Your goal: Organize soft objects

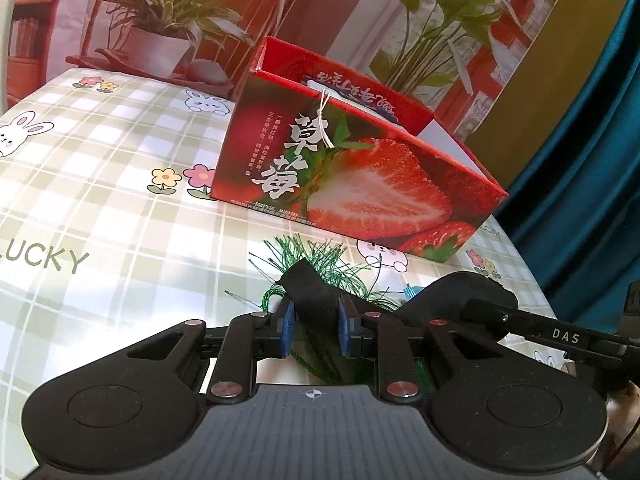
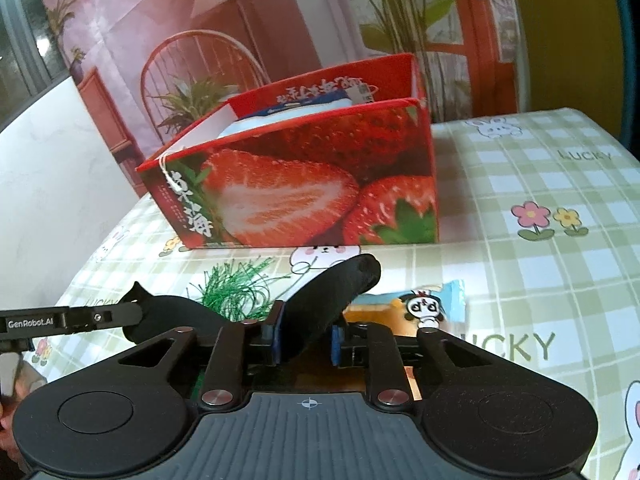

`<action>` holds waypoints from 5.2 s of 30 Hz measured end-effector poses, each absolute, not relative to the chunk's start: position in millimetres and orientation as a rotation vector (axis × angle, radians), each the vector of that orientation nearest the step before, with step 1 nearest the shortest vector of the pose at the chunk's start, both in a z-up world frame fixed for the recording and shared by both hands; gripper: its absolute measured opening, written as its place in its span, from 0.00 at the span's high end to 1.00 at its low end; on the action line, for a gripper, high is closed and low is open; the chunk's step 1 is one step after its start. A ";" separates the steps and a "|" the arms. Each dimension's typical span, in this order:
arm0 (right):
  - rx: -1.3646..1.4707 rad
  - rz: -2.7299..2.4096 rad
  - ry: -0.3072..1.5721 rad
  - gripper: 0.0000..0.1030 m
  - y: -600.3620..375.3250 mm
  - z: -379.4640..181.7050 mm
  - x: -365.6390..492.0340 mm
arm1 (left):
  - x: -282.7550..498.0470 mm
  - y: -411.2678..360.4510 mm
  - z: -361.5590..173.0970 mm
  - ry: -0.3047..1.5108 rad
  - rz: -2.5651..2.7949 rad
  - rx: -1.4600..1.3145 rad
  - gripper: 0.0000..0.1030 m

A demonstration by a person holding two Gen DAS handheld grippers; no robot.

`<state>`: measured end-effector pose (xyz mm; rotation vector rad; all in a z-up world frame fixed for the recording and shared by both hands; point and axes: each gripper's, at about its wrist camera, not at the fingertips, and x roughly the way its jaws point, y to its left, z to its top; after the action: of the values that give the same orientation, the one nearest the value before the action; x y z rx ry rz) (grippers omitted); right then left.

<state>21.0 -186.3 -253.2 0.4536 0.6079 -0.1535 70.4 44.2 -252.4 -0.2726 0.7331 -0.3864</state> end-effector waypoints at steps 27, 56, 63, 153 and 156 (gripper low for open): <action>0.509 -0.199 0.585 0.70 -203.3 -257.1 7.7 | 73.4 45.1 -268.7 0.791 -0.365 -0.295 0.79; 0.448 -0.216 0.610 0.54 -205.2 -258.5 15.1 | 74.9 43.9 -278.1 0.825 -0.341 -0.314 0.82; 0.416 -0.207 0.612 0.64 -206.5 -259.5 23.5 | 77.9 41.7 -284.7 0.849 -0.344 -0.315 0.82; 0.118 -0.294 0.454 0.00 -223.1 -161.8 125.8 | 173.9 5.4 -148.2 0.533 -0.277 0.058 0.00; 0.133 -0.299 0.429 0.00 -216.0 -159.0 111.3 | 158.5 9.7 -150.7 0.528 -0.283 0.046 0.00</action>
<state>111.3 -216.0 -159.0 0.1331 0.4295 -0.2986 158.5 9.7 -150.7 0.0458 0.5282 -0.2834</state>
